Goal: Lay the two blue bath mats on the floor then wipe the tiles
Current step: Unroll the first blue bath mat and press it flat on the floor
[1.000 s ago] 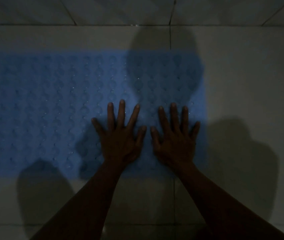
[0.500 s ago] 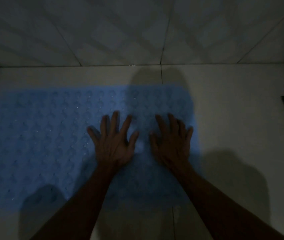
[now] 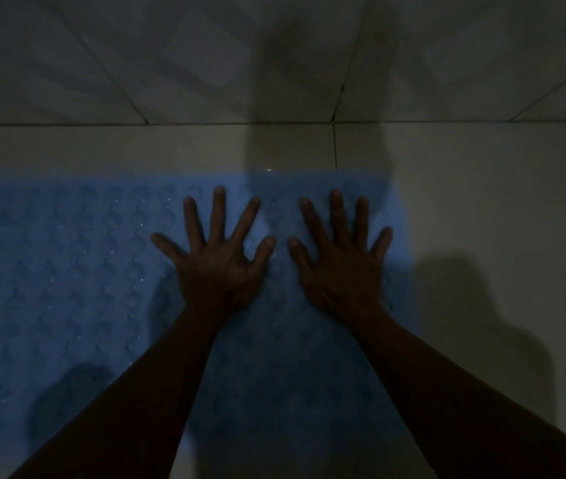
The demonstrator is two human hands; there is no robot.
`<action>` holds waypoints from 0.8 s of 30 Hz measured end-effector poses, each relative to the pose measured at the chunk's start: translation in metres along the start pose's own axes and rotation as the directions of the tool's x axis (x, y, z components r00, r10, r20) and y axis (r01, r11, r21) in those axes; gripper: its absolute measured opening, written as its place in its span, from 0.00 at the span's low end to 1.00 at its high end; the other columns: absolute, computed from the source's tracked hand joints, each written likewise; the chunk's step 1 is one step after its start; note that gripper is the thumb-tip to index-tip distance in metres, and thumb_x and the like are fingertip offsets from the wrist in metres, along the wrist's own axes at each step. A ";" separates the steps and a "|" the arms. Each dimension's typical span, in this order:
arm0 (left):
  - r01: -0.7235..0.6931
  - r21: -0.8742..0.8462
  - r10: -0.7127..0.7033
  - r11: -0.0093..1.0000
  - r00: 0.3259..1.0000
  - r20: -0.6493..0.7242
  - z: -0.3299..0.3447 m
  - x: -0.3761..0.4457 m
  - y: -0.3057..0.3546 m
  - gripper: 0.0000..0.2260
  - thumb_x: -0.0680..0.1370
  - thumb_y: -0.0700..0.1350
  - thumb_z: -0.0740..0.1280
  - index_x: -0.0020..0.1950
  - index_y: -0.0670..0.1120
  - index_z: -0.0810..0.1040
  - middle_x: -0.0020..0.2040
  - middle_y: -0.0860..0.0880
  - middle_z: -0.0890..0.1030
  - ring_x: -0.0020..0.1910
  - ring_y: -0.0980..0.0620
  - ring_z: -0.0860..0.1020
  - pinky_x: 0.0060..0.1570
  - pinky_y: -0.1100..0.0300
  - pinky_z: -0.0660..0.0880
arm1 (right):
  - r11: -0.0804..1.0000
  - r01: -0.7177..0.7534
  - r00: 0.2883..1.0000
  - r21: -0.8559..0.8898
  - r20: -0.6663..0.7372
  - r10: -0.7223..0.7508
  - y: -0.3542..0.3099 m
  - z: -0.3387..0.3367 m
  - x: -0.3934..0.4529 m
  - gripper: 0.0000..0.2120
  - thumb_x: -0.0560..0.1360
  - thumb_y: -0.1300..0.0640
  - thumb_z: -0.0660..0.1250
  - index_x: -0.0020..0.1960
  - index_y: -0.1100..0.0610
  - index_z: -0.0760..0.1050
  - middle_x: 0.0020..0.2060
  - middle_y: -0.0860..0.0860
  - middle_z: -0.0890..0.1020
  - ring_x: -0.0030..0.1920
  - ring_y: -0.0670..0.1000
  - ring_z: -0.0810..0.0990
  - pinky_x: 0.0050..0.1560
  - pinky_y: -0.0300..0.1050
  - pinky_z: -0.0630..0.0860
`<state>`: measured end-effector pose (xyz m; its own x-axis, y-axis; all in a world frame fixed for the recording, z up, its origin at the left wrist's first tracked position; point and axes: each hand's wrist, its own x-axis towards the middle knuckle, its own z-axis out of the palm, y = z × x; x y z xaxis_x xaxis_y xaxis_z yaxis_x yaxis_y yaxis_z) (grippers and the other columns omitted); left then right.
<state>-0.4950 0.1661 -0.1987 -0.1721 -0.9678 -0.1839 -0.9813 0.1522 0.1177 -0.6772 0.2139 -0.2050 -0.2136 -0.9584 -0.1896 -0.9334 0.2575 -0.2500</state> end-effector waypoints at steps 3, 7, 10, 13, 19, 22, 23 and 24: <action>-0.014 0.027 0.014 1.000 1.000 -0.003 0.001 -0.002 -0.001 0.30 0.78 0.73 0.43 0.79 0.67 0.43 0.82 0.52 0.42 0.80 0.38 0.40 0.65 0.20 0.44 | 1.000 -0.006 1.000 -0.025 -0.009 0.006 -0.002 0.000 -0.002 0.31 0.80 0.32 0.47 0.80 0.36 0.41 0.81 0.46 0.39 0.80 0.57 0.36 0.73 0.74 0.44; -0.004 0.006 0.004 1.000 1.000 0.000 -0.002 0.000 0.000 0.31 0.77 0.73 0.46 0.79 0.68 0.43 0.82 0.54 0.41 0.80 0.40 0.38 0.66 0.21 0.45 | 0.998 -0.018 0.999 -0.057 -0.046 0.015 -0.003 0.001 -0.002 0.31 0.80 0.33 0.49 0.80 0.36 0.46 0.82 0.47 0.44 0.81 0.58 0.39 0.73 0.74 0.45; 0.004 0.011 -0.004 1.000 1.000 0.018 -0.005 0.001 0.001 0.31 0.78 0.72 0.47 0.79 0.68 0.43 0.82 0.54 0.41 0.80 0.40 0.38 0.66 0.20 0.45 | 0.997 -0.020 0.998 -0.068 -0.069 0.016 -0.003 0.002 -0.002 0.29 0.81 0.33 0.50 0.80 0.36 0.49 0.82 0.48 0.47 0.81 0.59 0.41 0.73 0.74 0.46; 0.005 0.013 -0.005 1.000 1.000 0.014 -0.004 0.000 0.001 0.31 0.78 0.72 0.48 0.79 0.68 0.43 0.82 0.54 0.41 0.80 0.40 0.38 0.66 0.21 0.45 | 0.998 -0.018 0.998 -0.063 -0.062 0.014 -0.003 0.004 -0.002 0.29 0.81 0.34 0.50 0.80 0.35 0.48 0.82 0.48 0.46 0.81 0.59 0.40 0.73 0.74 0.45; 0.003 0.023 -0.003 1.000 1.000 -0.016 -0.001 -0.001 0.001 0.31 0.78 0.72 0.46 0.79 0.67 0.43 0.83 0.53 0.42 0.80 0.40 0.39 0.66 0.21 0.46 | 0.999 -0.018 0.996 -0.037 -0.085 0.015 -0.003 0.005 -0.002 0.28 0.82 0.35 0.49 0.80 0.35 0.48 0.82 0.48 0.46 0.81 0.58 0.40 0.73 0.75 0.45; -0.003 0.034 0.005 0.999 0.999 -0.054 0.003 -0.002 0.001 0.31 0.78 0.72 0.46 0.80 0.66 0.47 0.83 0.52 0.46 0.81 0.39 0.42 0.66 0.21 0.47 | 0.999 -0.004 0.996 -0.033 -0.089 0.001 -0.002 0.006 -0.002 0.28 0.82 0.35 0.48 0.80 0.36 0.47 0.82 0.48 0.46 0.81 0.58 0.40 0.73 0.75 0.45; 0.000 0.036 0.003 0.999 0.997 -0.074 0.005 -0.003 0.002 0.31 0.78 0.72 0.47 0.80 0.66 0.49 0.83 0.52 0.47 0.81 0.40 0.44 0.66 0.22 0.47 | 0.999 0.000 0.996 -0.037 -0.094 -0.003 -0.001 0.007 -0.002 0.28 0.82 0.35 0.47 0.80 0.36 0.47 0.82 0.48 0.46 0.81 0.58 0.40 0.73 0.74 0.44; 0.006 0.037 -0.002 0.999 0.996 -0.093 0.005 -0.004 0.002 0.30 0.79 0.72 0.47 0.80 0.66 0.50 0.83 0.52 0.48 0.81 0.40 0.44 0.66 0.22 0.46 | 0.999 0.004 0.995 -0.038 -0.097 -0.007 -0.001 0.007 -0.002 0.28 0.82 0.35 0.47 0.80 0.36 0.46 0.82 0.48 0.45 0.81 0.58 0.39 0.73 0.74 0.44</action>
<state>-0.4967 0.1708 -0.2026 -0.1613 -0.9825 -0.0930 -0.9848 0.1541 0.0803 -0.6740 0.2167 -0.2113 -0.2337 -0.9677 -0.0948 -0.9445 0.2491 -0.2140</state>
